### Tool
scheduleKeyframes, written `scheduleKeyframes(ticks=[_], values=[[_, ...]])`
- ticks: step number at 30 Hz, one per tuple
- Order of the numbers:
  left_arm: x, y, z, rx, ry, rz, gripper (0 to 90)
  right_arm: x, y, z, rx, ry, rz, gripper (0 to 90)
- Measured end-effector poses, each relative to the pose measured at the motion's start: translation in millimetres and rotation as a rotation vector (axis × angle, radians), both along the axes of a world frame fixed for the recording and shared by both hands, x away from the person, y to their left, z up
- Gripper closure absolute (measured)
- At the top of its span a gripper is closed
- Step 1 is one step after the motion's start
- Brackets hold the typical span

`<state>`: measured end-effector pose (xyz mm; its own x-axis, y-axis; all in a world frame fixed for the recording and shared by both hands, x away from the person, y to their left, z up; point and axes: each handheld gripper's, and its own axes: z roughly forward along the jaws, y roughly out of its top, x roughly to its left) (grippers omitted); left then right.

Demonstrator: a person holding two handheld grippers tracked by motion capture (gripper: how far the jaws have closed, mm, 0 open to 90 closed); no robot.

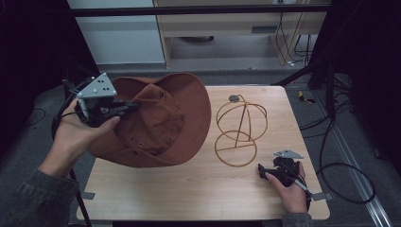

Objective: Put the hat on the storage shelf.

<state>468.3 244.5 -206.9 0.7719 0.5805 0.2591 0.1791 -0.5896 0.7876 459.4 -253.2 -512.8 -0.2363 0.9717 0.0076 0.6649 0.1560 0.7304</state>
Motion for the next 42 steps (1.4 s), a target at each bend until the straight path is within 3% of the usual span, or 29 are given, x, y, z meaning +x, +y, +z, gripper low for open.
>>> scheduleKeyframes(ticks=[7, 11, 20, 25, 31, 42], values=[[1.8, -10.2, 5.6, 0.01, -0.007, -0.023, 88.7, 0.1, -0.4, 0.0, -0.002, -0.001, 0.001, 3.0], [0.9, -14.1, 11.7, -0.004, -0.019, -0.033, 88.7, 0.1, -0.5, 0.0, -0.001, -0.001, 0.003, 3.0], [3.2, -32.5, 21.0, 0.025, -0.025, -0.05, 88.7, 0.0, -0.5, 0.0, -0.003, 0.001, 0.002, 2.9], [10.4, -42.5, 22.1, 0.014, -0.024, -0.063, 88.7, 0.4, -0.4, -0.1, -0.004, 0.001, 0.0, 2.7], [17.1, -59.2, 24.2, 0.04, -0.028, -0.077, 88.7, 0.3, -0.4, -0.1, -0.004, 0.001, 0.0, 2.7], [30.7, -80.3, 26.5, 0.021, -0.016, -0.101, 88.7, 0.2, -0.4, 0.1, -0.004, 0.003, 0.0, 2.7]])
